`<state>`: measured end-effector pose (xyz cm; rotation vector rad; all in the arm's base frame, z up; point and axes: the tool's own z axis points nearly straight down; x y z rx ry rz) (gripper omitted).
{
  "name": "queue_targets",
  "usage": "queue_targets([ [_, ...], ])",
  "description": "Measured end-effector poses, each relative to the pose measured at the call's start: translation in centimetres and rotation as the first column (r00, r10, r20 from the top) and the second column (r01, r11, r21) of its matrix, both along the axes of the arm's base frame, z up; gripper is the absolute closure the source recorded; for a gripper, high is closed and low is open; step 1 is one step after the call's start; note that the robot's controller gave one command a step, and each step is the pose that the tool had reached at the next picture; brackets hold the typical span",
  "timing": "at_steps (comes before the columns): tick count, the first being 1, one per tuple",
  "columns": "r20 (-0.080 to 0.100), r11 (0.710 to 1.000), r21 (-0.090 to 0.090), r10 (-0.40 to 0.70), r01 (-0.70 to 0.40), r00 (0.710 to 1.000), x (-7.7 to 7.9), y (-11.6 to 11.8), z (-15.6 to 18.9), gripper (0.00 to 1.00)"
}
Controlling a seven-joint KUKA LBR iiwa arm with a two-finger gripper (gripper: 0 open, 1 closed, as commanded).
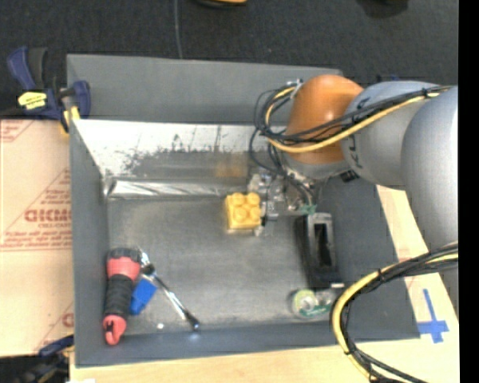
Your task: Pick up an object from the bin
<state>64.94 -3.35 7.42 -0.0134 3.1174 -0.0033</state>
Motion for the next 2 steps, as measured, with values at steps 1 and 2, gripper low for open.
queue_targets([
  [1,0.004,0.999,0.000,-0.052,0.052,0.999,0.07,0.40,-0.14,1.00],
  [2,0.007,0.999,0.000,-0.045,0.045,0.999,-0.29,0.31,-0.15,1.00],
])
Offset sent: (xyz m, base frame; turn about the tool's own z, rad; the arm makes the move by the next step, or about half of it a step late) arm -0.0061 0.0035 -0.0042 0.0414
